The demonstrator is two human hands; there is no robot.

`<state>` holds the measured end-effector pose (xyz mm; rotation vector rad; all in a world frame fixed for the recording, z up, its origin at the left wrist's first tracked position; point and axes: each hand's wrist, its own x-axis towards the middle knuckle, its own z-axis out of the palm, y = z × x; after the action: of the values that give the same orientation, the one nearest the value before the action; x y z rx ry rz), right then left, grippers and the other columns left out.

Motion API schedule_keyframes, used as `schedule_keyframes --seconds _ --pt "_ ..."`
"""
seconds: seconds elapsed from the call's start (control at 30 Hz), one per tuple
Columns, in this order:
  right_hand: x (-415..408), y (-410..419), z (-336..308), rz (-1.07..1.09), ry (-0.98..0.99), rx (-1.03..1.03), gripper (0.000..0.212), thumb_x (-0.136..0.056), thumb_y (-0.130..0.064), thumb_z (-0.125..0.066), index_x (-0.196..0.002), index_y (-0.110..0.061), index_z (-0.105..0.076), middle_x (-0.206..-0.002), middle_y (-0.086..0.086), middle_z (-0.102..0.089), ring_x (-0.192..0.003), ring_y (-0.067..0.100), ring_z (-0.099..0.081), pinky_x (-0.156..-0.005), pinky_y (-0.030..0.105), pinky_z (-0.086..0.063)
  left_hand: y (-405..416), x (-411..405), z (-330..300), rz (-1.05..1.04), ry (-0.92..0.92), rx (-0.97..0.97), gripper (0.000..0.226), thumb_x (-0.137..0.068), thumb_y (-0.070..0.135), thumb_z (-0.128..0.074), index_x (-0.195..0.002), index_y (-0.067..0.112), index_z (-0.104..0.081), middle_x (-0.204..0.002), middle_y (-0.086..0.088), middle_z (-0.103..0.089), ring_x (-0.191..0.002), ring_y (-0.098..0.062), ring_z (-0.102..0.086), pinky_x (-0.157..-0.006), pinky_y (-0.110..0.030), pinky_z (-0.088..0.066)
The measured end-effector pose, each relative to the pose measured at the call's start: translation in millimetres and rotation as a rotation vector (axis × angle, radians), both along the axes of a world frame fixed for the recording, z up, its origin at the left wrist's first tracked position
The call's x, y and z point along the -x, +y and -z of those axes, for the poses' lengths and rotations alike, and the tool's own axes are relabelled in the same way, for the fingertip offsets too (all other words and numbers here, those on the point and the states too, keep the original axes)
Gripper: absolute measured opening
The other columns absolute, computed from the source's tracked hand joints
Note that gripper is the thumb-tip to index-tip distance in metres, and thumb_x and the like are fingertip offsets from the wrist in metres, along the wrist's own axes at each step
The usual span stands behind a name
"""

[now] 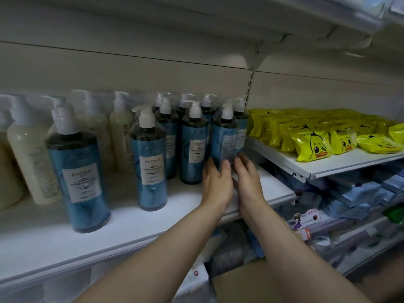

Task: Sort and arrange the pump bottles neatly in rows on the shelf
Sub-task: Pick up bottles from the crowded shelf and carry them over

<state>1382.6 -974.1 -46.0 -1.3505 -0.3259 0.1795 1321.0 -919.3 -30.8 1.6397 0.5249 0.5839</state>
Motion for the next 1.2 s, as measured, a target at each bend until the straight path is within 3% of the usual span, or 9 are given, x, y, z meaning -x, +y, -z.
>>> schedule_keyframes --seconds 0.17,0.33,0.5,0.63,0.73,0.87,0.93,1.07,1.2 --pt "-10.6 -1.2 6.1 0.026 -0.003 0.000 0.032 -0.104 -0.027 -0.051 -0.135 -0.024 -0.053 -0.131 0.000 -0.064 -0.121 0.014 -0.061 -0.109 0.046 -0.047 -0.6 -13.8 5.9 -0.006 -0.016 0.025 0.066 -0.104 0.047 -0.033 -0.160 0.022 -0.008 -0.166 -0.001 -0.012 -0.152 -0.016 -0.011 -0.122 -0.034 -0.011" --pt "-19.6 -1.7 8.3 -0.003 0.009 0.008 0.036 -0.101 -0.035 -0.055 -0.135 -0.023 -0.056 -0.129 -0.002 -0.065 -0.121 0.016 -0.061 -0.110 0.044 -0.046 2.9 -17.4 17.3 -0.040 0.008 -0.072 0.069 -0.101 0.028 -0.045 -0.159 0.025 -0.007 -0.164 -0.003 -0.010 -0.152 -0.022 -0.010 -0.124 -0.044 -0.014" --pt "-21.7 -2.8 5.6 -0.057 -0.084 0.050 0.046 -0.091 -0.033 -0.072 -0.134 -0.022 -0.059 -0.122 -0.004 -0.070 -0.111 0.010 -0.067 -0.097 0.031 -0.055 1.9 -13.9 20.8 -0.004 0.009 -0.149 0.069 -0.095 0.010 -0.048 -0.155 0.033 -0.023 -0.157 -0.001 -0.018 -0.148 -0.023 -0.021 -0.122 -0.042 -0.024" --pt "-26.1 -3.3 7.1 -0.014 -0.136 0.114 0.056 -0.083 -0.022 -0.082 -0.133 -0.019 -0.058 -0.118 -0.006 -0.070 -0.101 0.003 -0.069 -0.083 0.019 -0.057 6.5 -12.6 23.3 -0.010 -0.066 -0.075 0.064 -0.091 0.002 -0.049 -0.146 0.032 -0.038 -0.152 0.001 -0.040 -0.139 -0.019 -0.041 -0.116 -0.040 -0.036" --pt "-30.4 -5.2 8.6 0.033 -0.082 0.087 0.068 -0.081 -0.020 -0.083 -0.140 -0.018 -0.048 -0.124 -0.001 -0.064 -0.109 0.010 -0.065 -0.084 0.022 -0.055 9.1 -12.4 24.7 -0.001 -0.090 0.007 0.057 -0.091 -0.001 -0.047 -0.139 0.030 -0.044 -0.144 0.001 -0.052 -0.132 -0.016 -0.049 -0.112 -0.035 -0.041" --pt "-32.9 -7.7 8.9 0.028 -0.036 0.025 0.041 -0.091 -0.015 -0.072 -0.125 -0.018 -0.050 -0.124 0.004 -0.065 -0.105 0.009 -0.065 -0.082 0.022 -0.053 9.1 -13.6 23.2 0.026 -0.089 -0.043 0.064 -0.094 -0.002 -0.047 -0.151 0.023 -0.034 -0.147 0.002 -0.045 -0.126 -0.005 -0.046 -0.110 -0.026 -0.038" --pt "-35.4 -7.1 10.4 0.013 -0.030 0.014 0.035 -0.094 -0.014 -0.067 -0.127 -0.017 -0.054 -0.125 0.005 -0.066 -0.109 0.014 -0.066 -0.089 0.028 -0.054 6.4 -14.8 24.0 0.051 -0.065 -0.129 0.069 -0.095 0.001 -0.048 -0.155 0.027 -0.028 -0.148 0.002 -0.038 -0.129 -0.010 -0.044 -0.113 -0.029 -0.037" --pt "-33.6 -3.7 12.9 0.002 -0.110 0.090 0.049 -0.090 -0.022 -0.074 -0.136 -0.017 -0.057 -0.124 0.000 -0.069 -0.113 0.015 -0.066 -0.098 0.032 -0.054 6.6 -15.7 24.4 0.043 -0.068 -0.160 0.067 -0.094 0.001 -0.048 -0.151 0.034 -0.034 -0.158 0.003 -0.024 -0.146 -0.016 -0.028 -0.121 -0.037 -0.027" --pt "-35.0 -0.9 13.5 0.047 -0.175 0.199 0.057 -0.081 -0.027 -0.083 -0.132 -0.018 -0.060 -0.119 -0.003 -0.070 -0.107 0.010 -0.068 -0.092 0.028 -0.056 7.5 -14.5 24.2 0.068 -0.088 -0.054 0.060 -0.092 -0.003 -0.045 -0.139 0.035 -0.042 -0.149 0.003 -0.045 -0.135 -0.016 -0.045 -0.110 -0.029 -0.039"
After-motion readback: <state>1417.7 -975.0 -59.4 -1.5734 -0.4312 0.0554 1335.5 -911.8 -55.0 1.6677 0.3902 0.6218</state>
